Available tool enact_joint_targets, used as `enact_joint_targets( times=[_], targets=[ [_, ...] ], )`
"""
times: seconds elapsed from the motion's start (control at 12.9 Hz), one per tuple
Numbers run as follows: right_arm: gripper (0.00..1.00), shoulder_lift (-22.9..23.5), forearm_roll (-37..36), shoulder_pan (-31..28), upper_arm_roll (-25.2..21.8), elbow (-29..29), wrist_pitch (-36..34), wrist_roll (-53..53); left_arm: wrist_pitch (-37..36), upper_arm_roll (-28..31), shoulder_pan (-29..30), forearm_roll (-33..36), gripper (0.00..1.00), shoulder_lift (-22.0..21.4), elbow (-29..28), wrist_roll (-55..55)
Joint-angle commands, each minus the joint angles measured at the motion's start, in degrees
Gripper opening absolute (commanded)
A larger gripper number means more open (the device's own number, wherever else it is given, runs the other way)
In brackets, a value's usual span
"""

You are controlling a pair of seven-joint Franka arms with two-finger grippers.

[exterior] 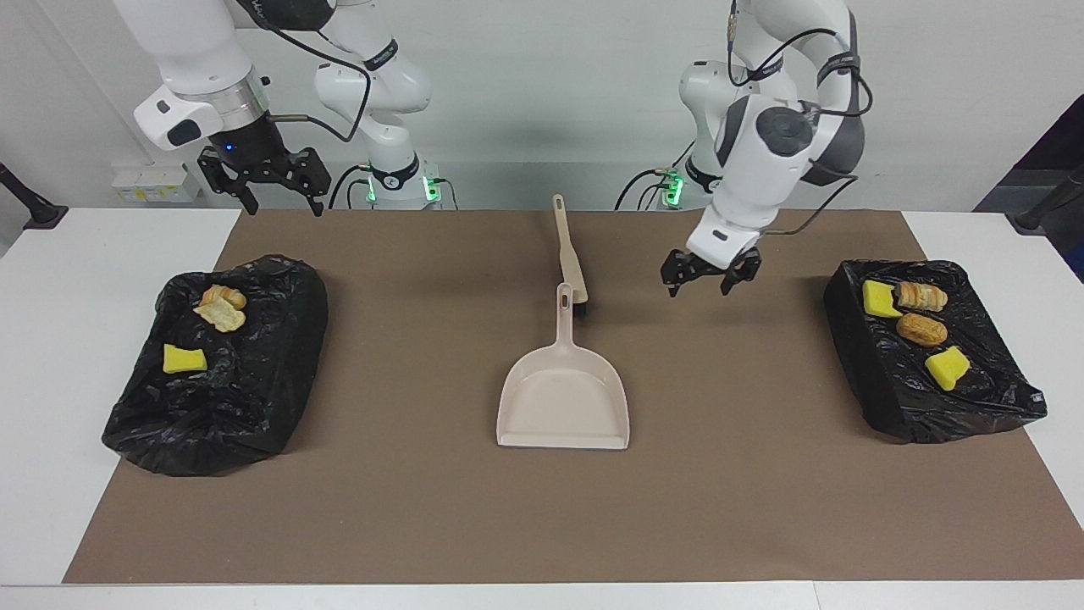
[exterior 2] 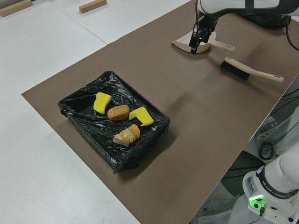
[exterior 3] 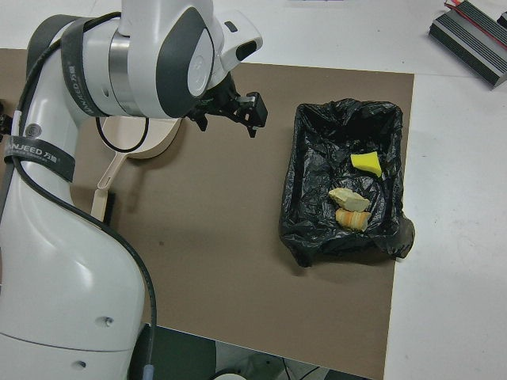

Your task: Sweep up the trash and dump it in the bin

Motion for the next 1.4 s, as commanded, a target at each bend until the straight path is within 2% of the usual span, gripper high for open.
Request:
enact_joint_targets(
  times=[0.0,0.23,0.62,0.86,1.32],
  targets=[
    [1.00,-1.24,1.22,-0.75,0.47,-1.64,1.03,0.33,-1.56,-0.58,4.71,-0.07,1.00,-3.85,-3.78,4.87],
    [1.00,-1.24,1.22,-0.83,0.47,-1.64,1.11,0.33,-5.07,-0.58,12.88,-0.16,1.00,-5.52,-3.69,13.56],
    [1.00,-1.24,1.22,-0.83,0.47,-1.64,1.11,0.33,-7.11,-0.50,24.84,-0.07,1.00,-5.70,-1.24,27.45],
    [1.00,-1.24,1.22,-0.83,0.47,-1.64,1.11,0.33,-7.63,-0.50,26.44,-0.07,1.00,-4.91,4.99,27.30],
    [1.00,-1.24,1.22,-0.83,0.47,-1.64,1.11,0.33,-19.82,-1.29,25.21,0.10,1.00,-4.64,22.04,26.78]
  ],
)
